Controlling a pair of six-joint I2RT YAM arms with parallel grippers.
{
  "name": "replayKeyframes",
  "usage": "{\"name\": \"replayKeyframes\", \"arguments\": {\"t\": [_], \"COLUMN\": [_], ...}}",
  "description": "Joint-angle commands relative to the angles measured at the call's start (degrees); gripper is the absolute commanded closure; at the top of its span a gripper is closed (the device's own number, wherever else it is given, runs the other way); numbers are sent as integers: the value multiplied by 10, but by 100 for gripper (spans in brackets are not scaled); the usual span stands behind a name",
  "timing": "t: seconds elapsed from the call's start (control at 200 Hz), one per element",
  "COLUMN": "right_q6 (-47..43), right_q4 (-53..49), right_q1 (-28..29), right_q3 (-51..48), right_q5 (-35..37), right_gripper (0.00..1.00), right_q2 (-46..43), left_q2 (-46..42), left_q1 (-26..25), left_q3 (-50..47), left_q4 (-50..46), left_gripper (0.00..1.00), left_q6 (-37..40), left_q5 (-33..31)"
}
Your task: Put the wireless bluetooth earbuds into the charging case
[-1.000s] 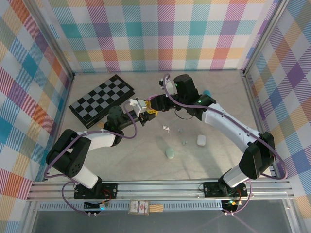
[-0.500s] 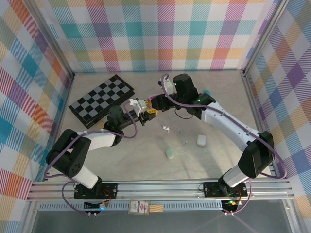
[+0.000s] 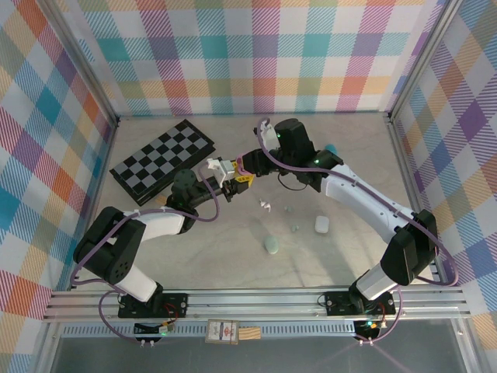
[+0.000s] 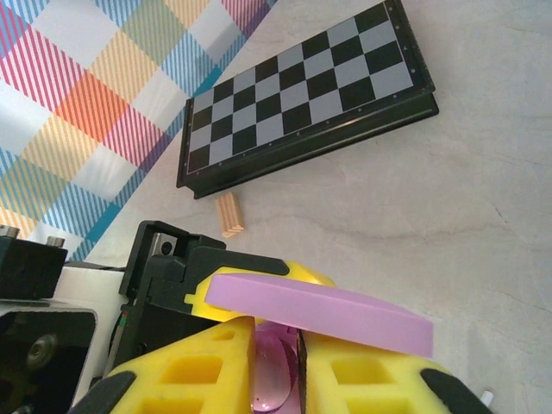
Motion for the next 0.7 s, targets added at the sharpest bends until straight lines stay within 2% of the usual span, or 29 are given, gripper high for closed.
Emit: {"name": "replayKeyframes", "arguments": {"t": [0.0,0.175,0.51,0.695], "right_q6": [5,-1,-20,-27], "right_q4": [-26,-22,15,26], "right_q1": [1,2,3,3], "right_q3": [4,3,-29,-49], "right_q5": [6,-23,-77,-35], "right_gripper": [79,72,64,61], "right_q2": [-6,-15,-54,-105], "left_q2": [-8,-4,2,-5], "left_q1": [-4,-4,-3,0], "left_q3": [16,17,16,12], "left_q4": [53,57,63,51], "left_gripper": [79,79,79,79], "left_q6": [-1,-3,-2,8], "left_q5": [5,6,2,2]}}
